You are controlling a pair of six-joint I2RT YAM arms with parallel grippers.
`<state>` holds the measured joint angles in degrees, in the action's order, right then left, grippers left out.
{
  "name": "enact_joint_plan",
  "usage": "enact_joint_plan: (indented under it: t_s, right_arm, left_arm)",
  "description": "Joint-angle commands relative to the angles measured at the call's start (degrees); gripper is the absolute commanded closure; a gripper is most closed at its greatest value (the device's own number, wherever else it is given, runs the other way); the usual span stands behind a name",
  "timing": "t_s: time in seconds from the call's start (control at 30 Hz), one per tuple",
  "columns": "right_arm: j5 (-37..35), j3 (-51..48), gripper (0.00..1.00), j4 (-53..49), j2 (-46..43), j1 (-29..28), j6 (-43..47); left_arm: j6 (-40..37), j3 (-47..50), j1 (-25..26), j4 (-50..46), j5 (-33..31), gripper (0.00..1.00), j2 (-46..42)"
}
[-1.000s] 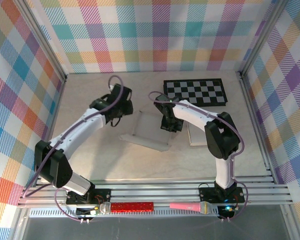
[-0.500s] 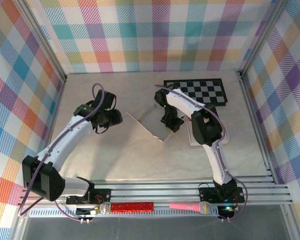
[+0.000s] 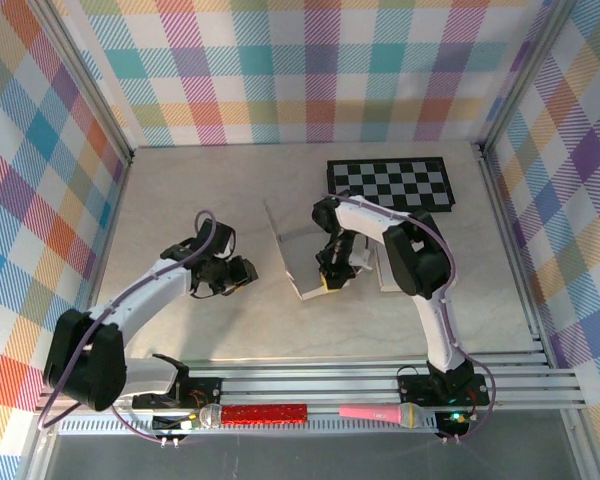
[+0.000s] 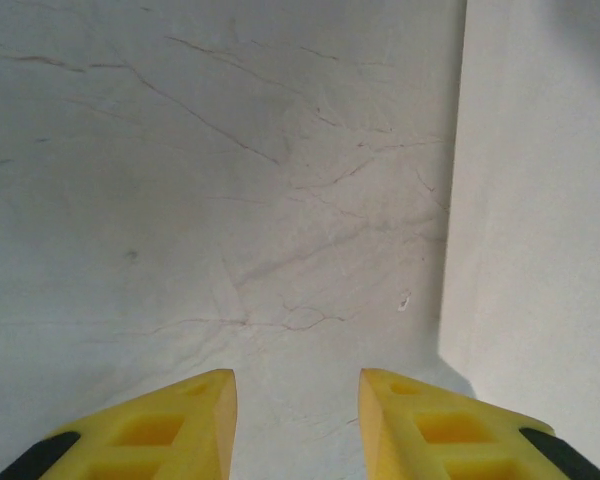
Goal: Fold the paper box
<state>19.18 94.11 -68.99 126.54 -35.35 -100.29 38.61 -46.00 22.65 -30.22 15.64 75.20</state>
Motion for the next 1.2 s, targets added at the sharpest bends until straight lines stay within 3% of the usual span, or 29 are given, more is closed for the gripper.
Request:
enact_joint_plan:
  t_s: [0.0, 0.1, 0.2, 0.27, 0.33, 0.43, 0.5, 0.7, 1.03, 1.17]
  right_arm:
    - [4.7, -2.3, 0.81, 5.8, -2.7, -0.8, -3.5]
    - [2.7, -4.1, 0.69, 8.1, -6.3, -0.9, -0.3]
    - [-1.2, -3.8, 0.52, 7.3, -10.5, -0.7, 6.7]
    - [-4.1, -2.2, 0.39, 5.8, -13.1, -0.8, 14.4]
    - [-6.1, -1.1, 0.34, 4.0, -15.1, -0.8, 21.1]
    - [-8.0, -0.1, 0.36, 5.4, -18.0, -0.9, 32.4]
    - [-9.6, 0.5, 0.42, 8.2, -20.2, -1.7, 40.5]
    - [-9.7, 6.4, 0.48, 15.0, -24.7, -6.5, 55.3]
    - [-6.3, 28.3, 0.47, 2.5, -10.0, -11.1, 65.7]
    - [-6.8, 35.0, 0.52, -2.0, -4.5, -11.0, 66.4]
  left_arm:
    - [1.2, -1.5, -0.5, 5.7, 3.2, 0.64, 3.0]
    - [0.8, -2.7, -1.0, 6.4, 2.7, 0.64, 5.4]
    - [0.8, -3.4, -1.1, 8.8, 2.8, 0.64, 6.0]
    - [1.2, -3.7, -1.1, 10.8, 2.9, 0.64, 5.8]
    - [1.5, -4.5, -1.1, 11.4, 2.5, 0.64, 6.0]
    - [1.7, -5.3, -1.1, 11.9, 1.8, 0.64, 6.2]
    - [1.8, -6.0, -1.1, 12.6, 2.2, 0.64, 6.7]
    - [3.8, -7.7, -1.1, 13.8, 3.3, 0.64, 8.4]
    - [4.2, -8.9, -1.1, 15.8, 3.3, 0.64, 10.0]
    - [4.0, -8.7, -1.1, 16.0, 3.2, 0.64, 9.7]
